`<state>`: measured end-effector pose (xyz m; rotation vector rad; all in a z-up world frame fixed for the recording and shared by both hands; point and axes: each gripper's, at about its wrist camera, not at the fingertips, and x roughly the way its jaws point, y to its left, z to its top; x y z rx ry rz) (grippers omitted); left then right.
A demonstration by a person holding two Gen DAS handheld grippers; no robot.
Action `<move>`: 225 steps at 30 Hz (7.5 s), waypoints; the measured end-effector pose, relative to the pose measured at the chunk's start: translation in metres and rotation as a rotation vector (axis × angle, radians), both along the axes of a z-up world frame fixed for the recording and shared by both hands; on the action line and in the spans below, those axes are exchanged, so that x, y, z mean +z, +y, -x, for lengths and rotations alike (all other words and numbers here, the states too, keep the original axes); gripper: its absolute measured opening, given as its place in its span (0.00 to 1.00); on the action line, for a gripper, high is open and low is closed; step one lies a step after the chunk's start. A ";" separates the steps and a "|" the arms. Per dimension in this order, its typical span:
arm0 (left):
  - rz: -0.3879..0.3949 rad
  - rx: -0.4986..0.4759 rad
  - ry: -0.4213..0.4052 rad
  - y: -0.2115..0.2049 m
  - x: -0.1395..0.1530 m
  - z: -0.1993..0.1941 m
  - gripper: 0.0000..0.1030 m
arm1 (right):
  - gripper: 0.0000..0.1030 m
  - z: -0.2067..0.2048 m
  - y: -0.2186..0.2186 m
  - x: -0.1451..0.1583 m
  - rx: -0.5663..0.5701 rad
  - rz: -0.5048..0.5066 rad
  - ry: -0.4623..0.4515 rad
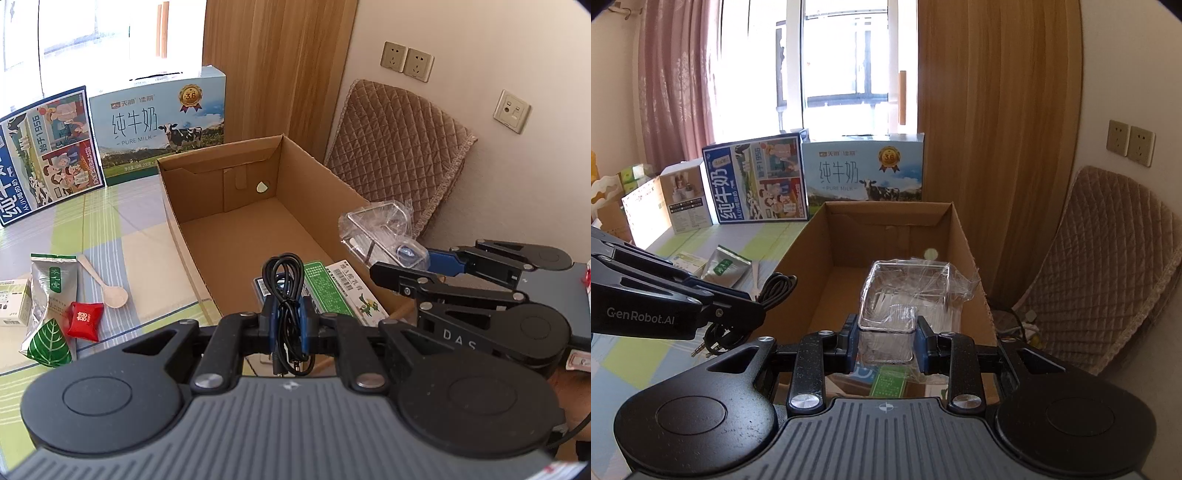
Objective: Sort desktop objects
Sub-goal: 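Open the right tool to drop the holder while the left tool releases the cable into the box, then move both open tools back from the cardboard box over the table, then close the left tool on the silver snack bag while the right tool grips the red packet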
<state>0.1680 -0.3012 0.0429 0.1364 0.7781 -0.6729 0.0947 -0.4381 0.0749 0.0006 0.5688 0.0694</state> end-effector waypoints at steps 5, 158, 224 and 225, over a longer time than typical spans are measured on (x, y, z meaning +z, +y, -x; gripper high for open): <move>-0.002 0.014 0.002 -0.003 -0.005 -0.007 0.09 | 0.27 -0.005 -0.003 -0.002 0.000 0.005 0.004; 0.035 0.391 0.127 0.276 -0.117 -0.119 0.90 | 0.79 -0.136 0.203 -0.111 0.143 -0.172 0.223; -0.023 0.263 0.127 0.236 -0.137 -0.170 0.53 | 0.31 -0.179 0.205 -0.144 0.118 -0.092 0.214; -0.034 0.259 0.128 0.236 -0.136 -0.166 0.53 | 0.30 -0.176 0.205 -0.143 0.121 -0.093 0.221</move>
